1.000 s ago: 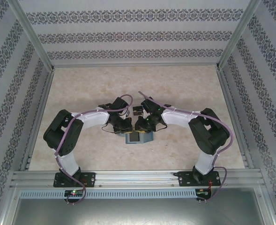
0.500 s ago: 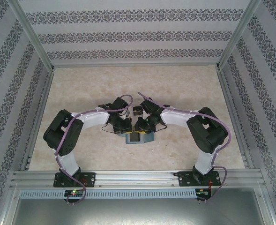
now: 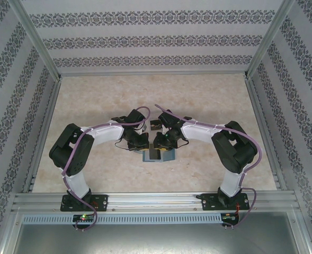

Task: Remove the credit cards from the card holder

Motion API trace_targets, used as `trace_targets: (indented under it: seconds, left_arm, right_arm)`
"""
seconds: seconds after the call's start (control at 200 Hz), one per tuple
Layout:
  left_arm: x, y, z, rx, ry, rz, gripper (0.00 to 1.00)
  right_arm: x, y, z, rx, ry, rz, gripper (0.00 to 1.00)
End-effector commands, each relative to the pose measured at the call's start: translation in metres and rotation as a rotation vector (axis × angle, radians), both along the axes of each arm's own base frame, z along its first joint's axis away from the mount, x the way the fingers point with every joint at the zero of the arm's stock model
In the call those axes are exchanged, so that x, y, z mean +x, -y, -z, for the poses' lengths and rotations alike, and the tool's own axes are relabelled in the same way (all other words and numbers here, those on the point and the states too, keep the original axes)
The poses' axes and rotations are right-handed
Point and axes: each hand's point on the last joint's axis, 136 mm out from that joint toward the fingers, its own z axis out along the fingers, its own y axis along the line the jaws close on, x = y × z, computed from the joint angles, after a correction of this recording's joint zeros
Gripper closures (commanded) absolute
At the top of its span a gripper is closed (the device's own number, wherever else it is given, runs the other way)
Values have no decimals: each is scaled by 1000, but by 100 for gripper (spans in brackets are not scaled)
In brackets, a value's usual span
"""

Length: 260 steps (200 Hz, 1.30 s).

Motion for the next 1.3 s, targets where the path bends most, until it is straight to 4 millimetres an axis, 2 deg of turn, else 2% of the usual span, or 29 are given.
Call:
trace_targets:
  seconds: [0.0,0.215,0.635,1.024,1.294]
  left_arm:
    - [-7,-5,10,63,-32,41,100]
    - [-13,-15,20,127,-63,59,100]
    - [-19,-23,28,177,-92,71,100]
    - [-20,-24,29,188,-103,72,100]
    - [-20,-24,29,188,-102,72,100]
  right_arm:
    - [1,1,-13,8,16,8,67]
    - [-1,4,-15,11,12,16,67]
    - [-7,12,7,-48,-30,1,65]
    - [-11,6,18,-6,-57,-3,65]
    - [-10,2,15,35,-60,2,73]
